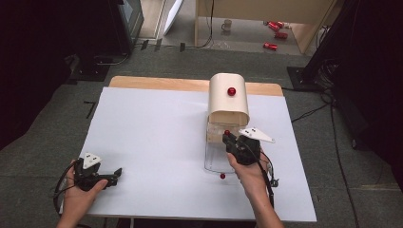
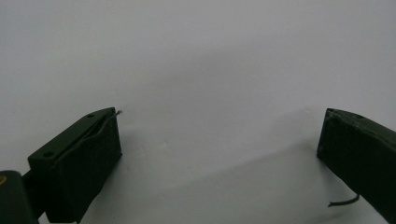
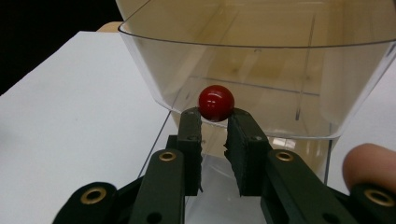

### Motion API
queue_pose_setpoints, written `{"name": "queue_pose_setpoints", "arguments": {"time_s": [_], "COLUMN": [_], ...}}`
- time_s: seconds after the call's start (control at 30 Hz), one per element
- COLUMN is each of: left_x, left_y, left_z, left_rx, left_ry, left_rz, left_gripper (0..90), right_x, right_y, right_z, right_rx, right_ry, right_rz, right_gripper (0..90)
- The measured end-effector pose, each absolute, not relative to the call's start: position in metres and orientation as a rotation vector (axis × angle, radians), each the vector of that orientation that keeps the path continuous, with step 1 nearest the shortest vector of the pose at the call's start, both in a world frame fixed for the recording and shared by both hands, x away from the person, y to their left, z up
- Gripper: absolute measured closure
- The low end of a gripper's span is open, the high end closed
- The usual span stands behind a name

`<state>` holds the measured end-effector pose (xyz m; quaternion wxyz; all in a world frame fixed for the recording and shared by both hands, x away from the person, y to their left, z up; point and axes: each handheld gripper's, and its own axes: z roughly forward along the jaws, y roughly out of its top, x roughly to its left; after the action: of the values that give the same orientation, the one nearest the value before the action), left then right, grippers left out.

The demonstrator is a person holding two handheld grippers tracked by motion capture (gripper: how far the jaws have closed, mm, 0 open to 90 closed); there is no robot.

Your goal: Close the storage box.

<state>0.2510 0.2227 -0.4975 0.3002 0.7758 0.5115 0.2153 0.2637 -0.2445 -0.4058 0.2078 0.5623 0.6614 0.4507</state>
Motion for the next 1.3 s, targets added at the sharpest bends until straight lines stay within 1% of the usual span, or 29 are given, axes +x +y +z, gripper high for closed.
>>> {"name": "queue_pose_setpoints", "arguments": {"time_s": [0.4, 0.47, 0.57, 0.73, 0.83, 0.9, 0.93, 1.3], "left_x": [0.251, 0.251, 0.251, 0.251, 0.251, 0.251, 0.251, 0.251], "left_y": [0.223, 0.223, 0.223, 0.223, 0.223, 0.223, 0.223, 0.223], "left_z": [-0.498, -0.498, -0.498, -0.498, -0.498, -0.498, -0.498, -0.498], "left_rx": [2.056, 2.058, 2.059, 2.058, 2.059, 2.059, 2.059, 2.058], "left_ry": [1.359, 1.358, 1.358, 1.359, 1.359, 1.358, 1.359, 1.358], "left_rz": [0.571, 0.571, 0.571, 0.568, 0.568, 0.568, 0.568, 0.569], "left_gripper": [0.0, 0.0, 0.0, 0.0, 0.0, 0.0, 0.0, 0.0], "right_x": [0.271, 0.27, 0.267, 0.258, 0.251, 0.246, 0.244, 0.213], "right_y": [-0.247, -0.247, -0.248, -0.248, -0.249, -0.249, -0.25, -0.259], "right_z": [-0.404, -0.404, -0.405, -0.412, -0.416, -0.419, -0.42, -0.43], "right_rx": [1.566, 1.564, 1.573, 1.572, 1.577, 1.583, 1.584, 1.61], "right_ry": [1.845, 1.843, 1.853, 1.889, 1.896, 1.919, 1.926, 1.893], "right_rz": [1.251, 1.261, 1.289, 1.253, 1.215, 1.182, 1.173, 1.143], "right_gripper": [74.8, 68.1, 53.4, 31.8, 12.9, 3.7, 0.9, 0.0]}}
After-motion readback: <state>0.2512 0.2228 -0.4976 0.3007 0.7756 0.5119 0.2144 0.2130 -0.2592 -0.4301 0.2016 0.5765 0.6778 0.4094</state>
